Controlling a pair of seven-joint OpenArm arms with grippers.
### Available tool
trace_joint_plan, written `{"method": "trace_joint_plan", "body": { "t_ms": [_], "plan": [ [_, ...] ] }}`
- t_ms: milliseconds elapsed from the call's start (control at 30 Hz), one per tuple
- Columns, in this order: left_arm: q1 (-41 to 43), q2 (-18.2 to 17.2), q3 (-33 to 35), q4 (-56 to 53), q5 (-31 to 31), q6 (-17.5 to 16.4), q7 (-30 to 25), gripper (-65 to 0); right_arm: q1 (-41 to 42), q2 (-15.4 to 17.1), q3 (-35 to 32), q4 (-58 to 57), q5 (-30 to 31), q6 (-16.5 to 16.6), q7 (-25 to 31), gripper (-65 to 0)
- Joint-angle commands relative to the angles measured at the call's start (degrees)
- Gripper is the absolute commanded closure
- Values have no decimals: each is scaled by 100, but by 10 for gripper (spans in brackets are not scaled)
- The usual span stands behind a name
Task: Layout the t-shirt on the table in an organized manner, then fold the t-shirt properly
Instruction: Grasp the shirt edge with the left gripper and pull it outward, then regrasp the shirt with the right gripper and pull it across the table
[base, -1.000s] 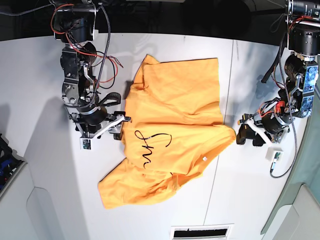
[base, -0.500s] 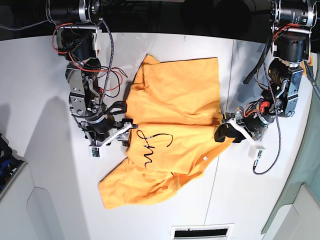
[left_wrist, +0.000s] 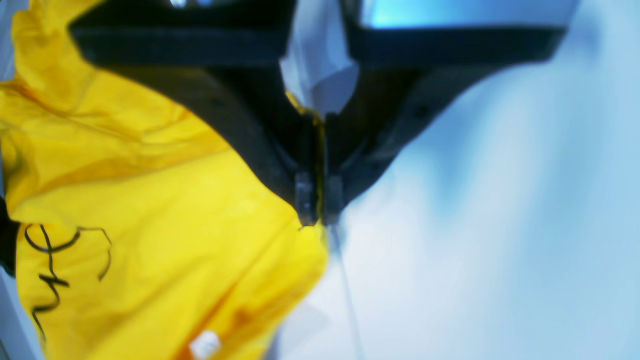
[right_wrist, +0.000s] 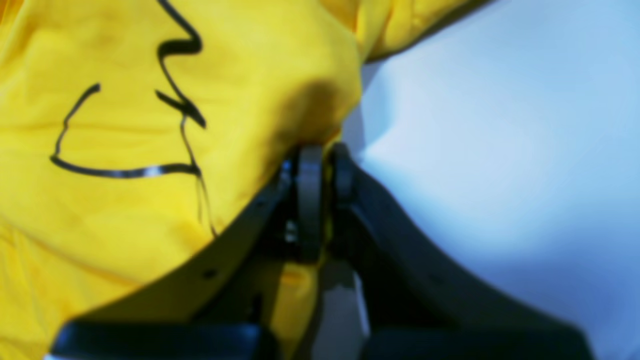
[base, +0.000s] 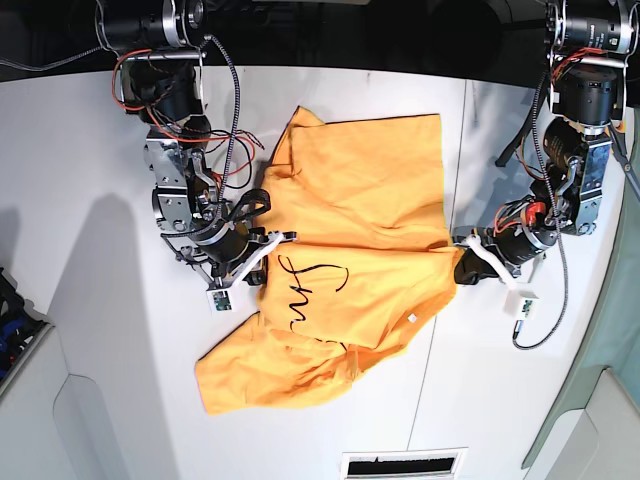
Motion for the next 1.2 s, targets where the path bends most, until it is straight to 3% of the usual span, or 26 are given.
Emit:
{"method": "trace_joint_plan", "body": {
  "t_ms": [0, 233, 333, 500, 667, 833, 867, 933, 1000, 1067, 1167],
  "plan": [
    [-138, -153, -31, 92, -105, -17, -68, 0, -52, 48, -2, 286, -15, 20, -70, 0],
    [-131, -352, -31, 92, -105, -153, 28, 0, -1381, 404, 2, 2363, 79, 20, -433, 0],
    [-131, -350, -31, 92, -291, -468, 234, 0, -1851, 542, 13, 2962, 275, -72, -837, 0],
    [-131, -350, -31, 101, -859, -1139, 721, 0, -2533, 726, 114, 3405, 310, -164, -892, 0],
    [-114, -350, -31, 103, -1099, -1142, 955, 0, -3051, 767, 610, 3705, 337, -404, -887, 0],
    [-85, -326, -31, 103, -2050, -1142, 1412, 0, -3123, 767, 981, 3707, 1102, -369, -885, 0],
    [-87, -315, -31, 103, -2267, -1142, 1530, 0, -3104, 767, 1001, 3707, 1182, -374, -890, -41],
    [-87, -313, -31, 103, -2658, -1142, 1805, -102, -3071, 767, 1005, 3709, 1235, -391, -887, -189],
    [-90, -319, -31, 103, -2944, -1142, 2146, -208, -3010, 767, 1005, 3709, 1233, -387, -892, -289],
    [-90, -319, -31, 103, -3071, -1142, 2529, -272, -2962, 765, 1005, 3753, 1237, -393, -911, -308],
    [-79, -341, -31, 103, -3191, -1142, 2887, -276, -2896, 758, 1005, 4068, 1235, -498, -1178, -308]
  ]
}}
